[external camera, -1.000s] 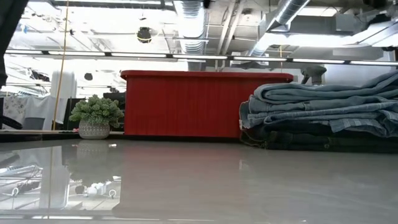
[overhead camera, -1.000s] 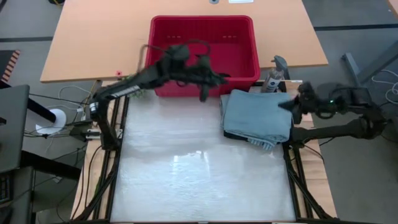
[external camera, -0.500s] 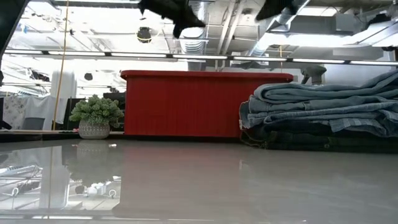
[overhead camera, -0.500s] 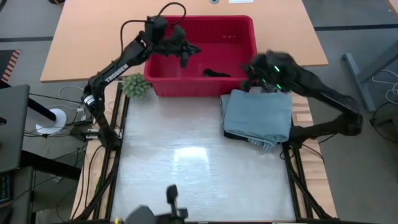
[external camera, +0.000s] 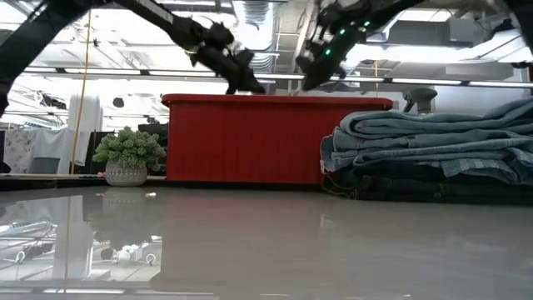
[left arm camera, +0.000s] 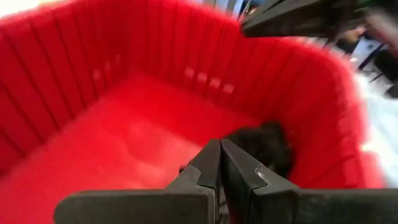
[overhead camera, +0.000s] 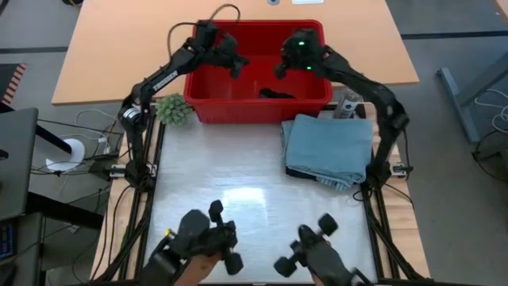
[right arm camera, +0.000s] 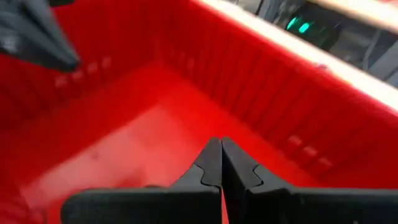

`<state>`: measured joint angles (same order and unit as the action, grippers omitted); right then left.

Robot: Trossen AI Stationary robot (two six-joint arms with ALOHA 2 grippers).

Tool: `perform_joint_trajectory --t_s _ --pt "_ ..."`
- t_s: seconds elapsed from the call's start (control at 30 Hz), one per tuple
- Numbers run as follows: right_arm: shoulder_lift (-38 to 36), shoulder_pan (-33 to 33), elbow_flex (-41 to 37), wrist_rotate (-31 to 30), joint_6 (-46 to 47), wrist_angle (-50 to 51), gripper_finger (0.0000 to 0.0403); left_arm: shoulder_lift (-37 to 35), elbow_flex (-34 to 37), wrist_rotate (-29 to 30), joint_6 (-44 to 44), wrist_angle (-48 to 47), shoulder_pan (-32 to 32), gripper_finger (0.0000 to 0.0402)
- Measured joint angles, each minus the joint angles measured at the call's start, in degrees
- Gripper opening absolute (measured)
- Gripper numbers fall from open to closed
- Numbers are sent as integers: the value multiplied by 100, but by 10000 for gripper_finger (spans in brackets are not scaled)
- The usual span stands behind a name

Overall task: Fold Laundry from Bin
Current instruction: Fold the black boxer short

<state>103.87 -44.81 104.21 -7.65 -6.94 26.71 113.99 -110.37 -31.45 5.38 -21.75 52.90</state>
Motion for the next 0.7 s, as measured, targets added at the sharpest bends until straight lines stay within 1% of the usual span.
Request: perform_joint_trajectory --t_s 0.13,0.2,0.27,0.33,0.43,0.53,0.7 --pt "547 1 389 47 -308 632 23 370 9 52 -156 -88 -2 0" --pt "702 14 474 47 -644 1000 23 461 7 61 -247 -218 -19 0" --pt "729 7 489 44 -960 1294 23 517 4 84 -279 -518 -70 0" --pt "718 0 505 47 -1153 1493 23 532 9 249 -222 -855 -174 0" --pt "681 -28 509 96 -1206 1776 23 528 3 444 -174 -1028 -386 0" --pt "633 -106 508 370 -1265 1993 23 528 2 478 -205 -1304 -543 0" --pt "618 -239 504 593 -1265 2382 25 525 2 864 -129 -1668 -779 0"
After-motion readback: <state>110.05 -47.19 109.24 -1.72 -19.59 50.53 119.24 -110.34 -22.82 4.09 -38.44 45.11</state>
